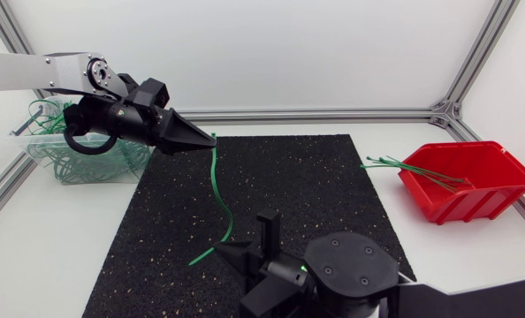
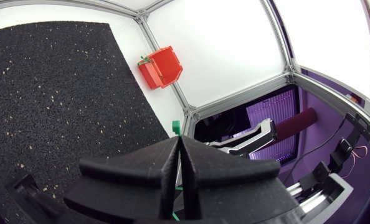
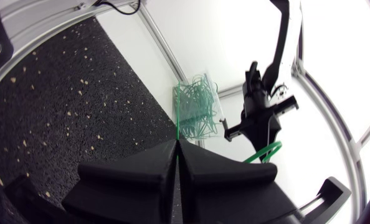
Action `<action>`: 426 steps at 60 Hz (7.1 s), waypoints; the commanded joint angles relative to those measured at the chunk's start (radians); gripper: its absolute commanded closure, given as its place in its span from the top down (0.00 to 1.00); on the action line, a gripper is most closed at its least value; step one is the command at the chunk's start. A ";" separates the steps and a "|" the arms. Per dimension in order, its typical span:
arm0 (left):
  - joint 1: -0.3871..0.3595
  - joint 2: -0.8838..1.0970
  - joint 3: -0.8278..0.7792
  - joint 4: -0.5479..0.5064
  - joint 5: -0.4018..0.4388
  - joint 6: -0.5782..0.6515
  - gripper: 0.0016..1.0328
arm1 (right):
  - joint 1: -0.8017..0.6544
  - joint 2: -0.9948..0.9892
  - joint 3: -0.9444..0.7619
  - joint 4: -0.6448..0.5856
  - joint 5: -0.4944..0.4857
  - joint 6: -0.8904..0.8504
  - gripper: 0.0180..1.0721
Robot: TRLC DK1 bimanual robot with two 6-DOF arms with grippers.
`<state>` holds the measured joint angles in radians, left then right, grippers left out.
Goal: Take a green cable tie from the red box, thread the tail through the head to close it, then place it in the transparent bin on the left.
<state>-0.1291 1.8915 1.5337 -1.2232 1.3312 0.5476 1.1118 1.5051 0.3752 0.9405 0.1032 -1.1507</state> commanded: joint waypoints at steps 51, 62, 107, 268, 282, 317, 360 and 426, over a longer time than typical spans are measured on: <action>-0.033 -0.118 -0.127 -0.039 0.010 0.035 0.03 | 0.112 -0.109 0.022 -0.246 0.234 0.648 0.05; -0.033 -0.131 -0.142 -0.039 0.011 0.037 0.03 | 0.075 -0.249 0.131 -0.623 0.113 0.861 0.05; -0.058 -0.232 -0.225 -0.035 0.013 0.061 0.03 | 0.013 -0.428 0.347 -1.045 -0.073 1.161 0.05; -0.095 -0.348 -0.449 0.287 0.057 0.064 0.03 | -0.033 -0.496 0.498 -1.168 -0.278 1.778 0.05; -0.115 -0.341 -0.451 0.347 0.033 0.064 0.03 | -0.033 -0.511 0.469 -1.163 -0.298 1.774 0.05; -0.116 -0.413 -0.486 0.496 -0.046 0.052 0.03 | -0.038 -0.522 0.464 -1.161 -0.298 1.766 0.05; -0.133 -0.499 -0.682 1.062 -0.067 -0.319 0.03 | -0.064 -0.437 0.576 -1.177 -0.344 1.859 0.05; -0.228 -0.787 -0.862 1.567 -0.193 -0.933 0.03 | -0.178 -0.408 0.827 -1.444 -0.608 2.452 0.05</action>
<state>-0.3496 1.1088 0.6964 0.3206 1.1423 -0.3420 0.9501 1.0695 1.1633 -0.4793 -0.4805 1.2346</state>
